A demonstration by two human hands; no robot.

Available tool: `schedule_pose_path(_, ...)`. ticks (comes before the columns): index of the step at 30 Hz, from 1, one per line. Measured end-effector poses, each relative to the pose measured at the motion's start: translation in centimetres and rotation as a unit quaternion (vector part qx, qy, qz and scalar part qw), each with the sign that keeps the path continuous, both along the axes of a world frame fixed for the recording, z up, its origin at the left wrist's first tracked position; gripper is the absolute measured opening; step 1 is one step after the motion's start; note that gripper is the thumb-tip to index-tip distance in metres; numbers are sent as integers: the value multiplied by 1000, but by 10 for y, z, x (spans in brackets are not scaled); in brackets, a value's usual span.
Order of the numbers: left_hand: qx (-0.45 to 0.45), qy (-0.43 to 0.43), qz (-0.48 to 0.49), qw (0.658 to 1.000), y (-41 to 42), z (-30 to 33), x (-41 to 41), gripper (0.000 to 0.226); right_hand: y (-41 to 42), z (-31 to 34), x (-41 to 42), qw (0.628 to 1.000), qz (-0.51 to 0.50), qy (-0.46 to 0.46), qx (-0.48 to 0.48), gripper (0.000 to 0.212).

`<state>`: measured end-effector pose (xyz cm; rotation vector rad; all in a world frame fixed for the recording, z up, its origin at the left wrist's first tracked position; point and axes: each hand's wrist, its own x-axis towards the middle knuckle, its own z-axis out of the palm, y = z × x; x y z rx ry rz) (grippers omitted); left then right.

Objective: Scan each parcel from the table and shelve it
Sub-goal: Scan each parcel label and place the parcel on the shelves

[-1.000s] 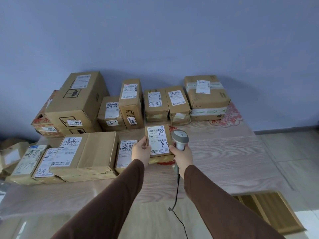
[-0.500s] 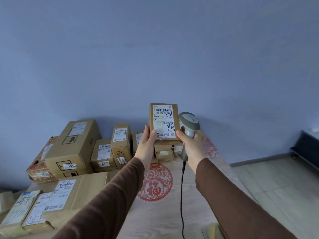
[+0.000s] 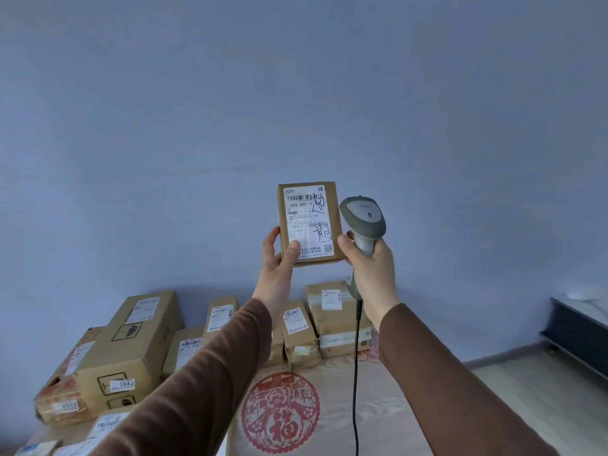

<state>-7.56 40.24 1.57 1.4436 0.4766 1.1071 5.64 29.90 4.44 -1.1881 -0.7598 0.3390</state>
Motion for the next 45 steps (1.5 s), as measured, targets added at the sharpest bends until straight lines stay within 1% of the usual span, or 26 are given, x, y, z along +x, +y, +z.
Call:
schedule_pose_path(2,10,-6,8,1000,1,4,0,70,-9,9,-5,999,-15,-37,-2,30)
schedule_pose_path(5,19,-6,15,1000,4,7,-1,77,-23,23,-13,997,29,-78,2,21)
schedule_pose_path(9,19,-9,13,1000,8,7,-1,85,-31,34,-23,991,64,-117,-11,27)
schedule_pose_path(10,21,-10,14,1000,8,7,-1,81,-31,36,-25,990,68,-124,-15,30)
schedule_pose_path(13,33,-6,21,999,10,8,1,50,-29,39,-29,987,65,-142,-30,33)
schedule_pose_path(14,34,-6,21,999,11,8,2,44,-28,39,-30,987,61,-146,-34,33)
schedule_pose_path(15,34,-7,22,999,12,9,3,45,-26,39,-31,986,57,-150,-38,33)
schedule_pose_path(18,39,-12,21,999,16,10,5,57,-22,39,-31,983,40,-170,-52,34)
schedule_pose_path(22,43,-7,24,999,20,11,9,61,-18,40,-31,980,29,-187,-63,36)
schedule_pose_path(30,39,-3,30,999,26,9,12,72,-13,43,-28,980,32,-186,-69,37)
schedule_pose_path(33,34,-6,30,999,27,9,12,80,-12,42,-27,980,35,-185,-70,38)
schedule_pose_path(35,35,-5,31,999,27,10,12,79,-10,41,-27,980,38,-182,-69,38)
schedule_pose_path(38,38,-2,35,999,26,11,12,70,-9,41,-26,980,39,-181,-66,39)
schedule_pose_path(42,33,-9,31,999,25,13,10,81,-6,41,-22,984,39,-168,-53,38)
schedule_pose_path(45,28,-5,33,999,25,16,9,80,-4,42,-19,987,45,-149,-30,35)
